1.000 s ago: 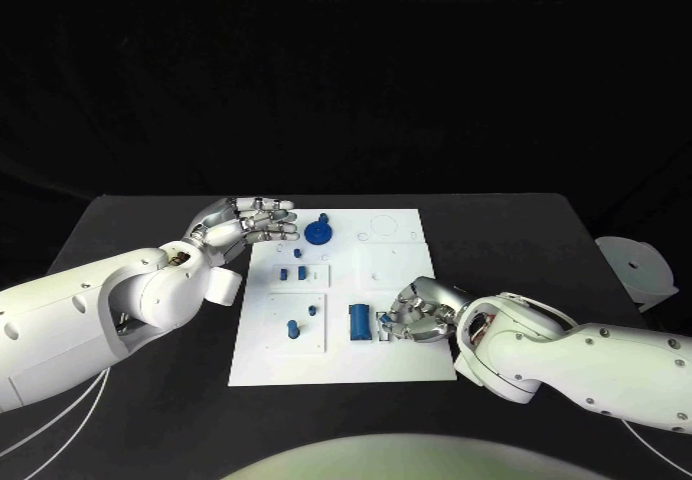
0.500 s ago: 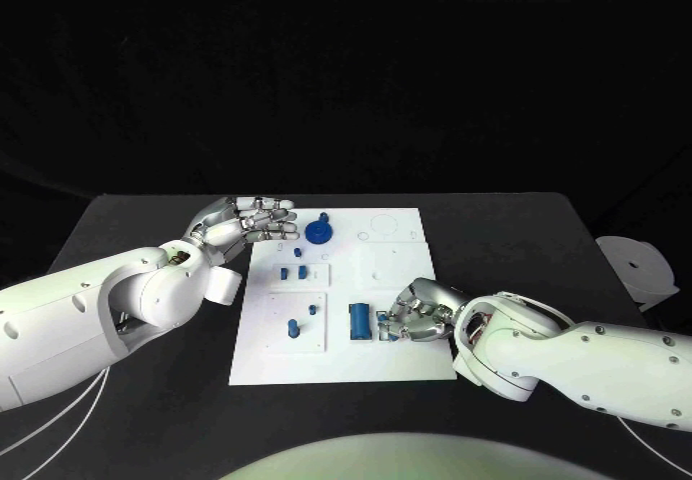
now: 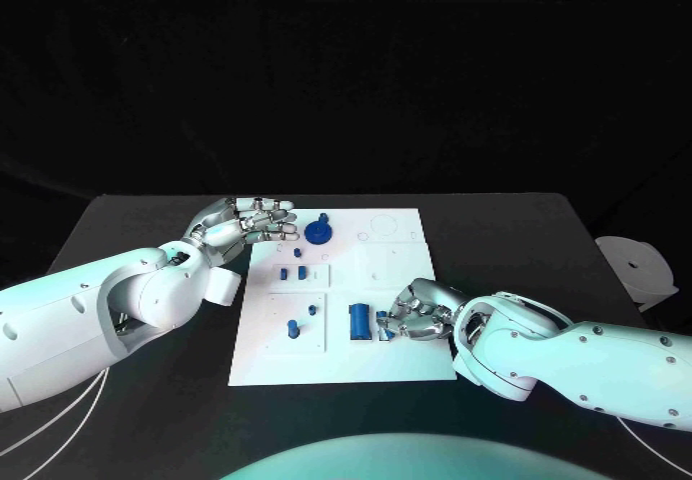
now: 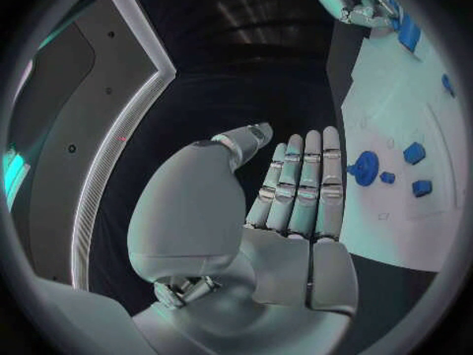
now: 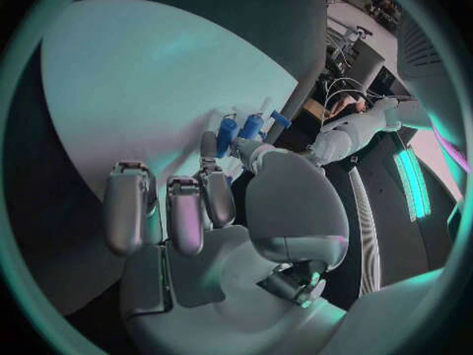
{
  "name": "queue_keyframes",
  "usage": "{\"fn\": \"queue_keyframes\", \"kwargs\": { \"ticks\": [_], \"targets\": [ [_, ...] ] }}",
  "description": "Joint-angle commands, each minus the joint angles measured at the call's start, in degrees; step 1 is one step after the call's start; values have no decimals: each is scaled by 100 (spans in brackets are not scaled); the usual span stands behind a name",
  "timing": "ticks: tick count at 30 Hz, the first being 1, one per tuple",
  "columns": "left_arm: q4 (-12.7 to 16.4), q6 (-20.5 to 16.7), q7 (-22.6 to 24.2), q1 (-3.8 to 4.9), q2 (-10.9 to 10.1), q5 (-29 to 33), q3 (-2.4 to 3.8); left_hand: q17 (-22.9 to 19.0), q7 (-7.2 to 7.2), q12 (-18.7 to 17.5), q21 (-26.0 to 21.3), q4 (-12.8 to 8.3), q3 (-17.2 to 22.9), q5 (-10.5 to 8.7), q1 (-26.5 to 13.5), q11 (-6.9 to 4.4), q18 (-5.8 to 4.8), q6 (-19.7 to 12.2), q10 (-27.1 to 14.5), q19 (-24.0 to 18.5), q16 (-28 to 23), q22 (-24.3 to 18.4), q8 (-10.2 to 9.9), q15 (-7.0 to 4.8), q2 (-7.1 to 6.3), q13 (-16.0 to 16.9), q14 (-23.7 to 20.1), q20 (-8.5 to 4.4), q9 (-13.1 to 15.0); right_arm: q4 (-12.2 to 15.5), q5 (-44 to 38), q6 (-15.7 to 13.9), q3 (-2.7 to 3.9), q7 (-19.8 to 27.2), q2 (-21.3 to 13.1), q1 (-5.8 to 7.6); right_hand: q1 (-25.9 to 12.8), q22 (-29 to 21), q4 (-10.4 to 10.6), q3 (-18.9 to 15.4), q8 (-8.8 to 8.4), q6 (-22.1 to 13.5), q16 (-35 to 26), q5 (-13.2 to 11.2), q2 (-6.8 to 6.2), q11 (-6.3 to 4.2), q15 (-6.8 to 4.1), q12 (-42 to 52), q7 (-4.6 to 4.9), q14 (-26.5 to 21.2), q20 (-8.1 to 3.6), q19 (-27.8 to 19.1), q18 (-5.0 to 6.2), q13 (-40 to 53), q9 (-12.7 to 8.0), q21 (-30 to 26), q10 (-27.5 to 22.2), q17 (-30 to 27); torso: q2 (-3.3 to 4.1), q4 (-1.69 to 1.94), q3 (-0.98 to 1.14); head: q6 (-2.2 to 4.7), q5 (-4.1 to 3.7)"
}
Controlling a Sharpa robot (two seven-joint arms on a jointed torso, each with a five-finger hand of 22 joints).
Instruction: Assemble the parts on the task board
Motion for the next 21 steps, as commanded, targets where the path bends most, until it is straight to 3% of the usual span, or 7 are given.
{"fn": "queue_keyframes", "kwargs": {
  "ticks": [1, 5, 16, 19, 21],
  "targets": [
    [7, 111, 10, 1, 14, -30, 3, 5, 105, 16, -20, 3, 21, 14, 9, -1, 52, -47, -43, 27, -22, -5, -26, 1, 53, 5, -25, 17, -9, 12, -109, 21, -1, 9, 15, -7, -75, 1143, 60, -61, 16, 3, 17, -14, -8, -16, -8, 23, 44, 482, -23, 145, -79, 450, -7, 29, 42, 891, 1, -7, 0, -5, 7],
    [5, 114, 7, 1, 16, -31, 3, 5, 105, 16, -20, 3, 21, 14, 9, -1, 52, -47, -43, 27, -22, -5, -26, 1, 53, 5, -25, 17, -9, 13, -123, 14, -1, 16, 14, -7, -291, 1144, 110, -324, 31, 10, 16, -3, -15, -22, -12, 33, 35, 481, -26, 146, -80, 465, -9, 32, 48, 888, -1, -10, 2, -7, 10],
    [-1, 119, 1, 0, 19, -32, 3, 8, 105, 20, -28, 6, 22, 15, 6, 0, 52, -49, -48, 30, -22, -9, -26, 2, 55, 5, -28, 18, -10, 30, -167, 45, -1, 23, -28, -7, -335, 1144, 107, -432, 44, 17, 18, -55, -19, -29, -18, 53, 25, 482, -30, 146, -79, 485, -8, 31, 57, 893, -6, -5, 5, -10, 15],
    [-5, 119, -1, 0, 20, -32, 3, 8, 105, 20, -28, 6, 22, 15, 6, 0, 52, -49, -48, 30, -22, -9, -26, 2, 55, 5, -28, 18, -10, 39, -180, 82, -1, 36, -65, -7, -194, 1143, 58, -469, 54, 10, 19, -60, -19, -38, -25, 57, 16, 483, -36, 145, -79, 492, -6, 30, 59, 898, -5, -9, 6, -9, 19],
    [-7, 120, -2, 0, 19, -32, 3, 8, 105, 20, -28, 6, 22, 15, 6, 0, 52, -49, -48, 30, -22, -9, -26, 2, 55, 5, -28, 18, -10, 53, -190, 132, -1, 63, -103, -7, 46, 1145, -8, -529, 67, 1, 21, -223, -48, -39, -29, 63, 16, 484, -41, 146, -80, 503, -6, 35, 63, 903, -6, -11, 7, -11, 25]
  ]
}}
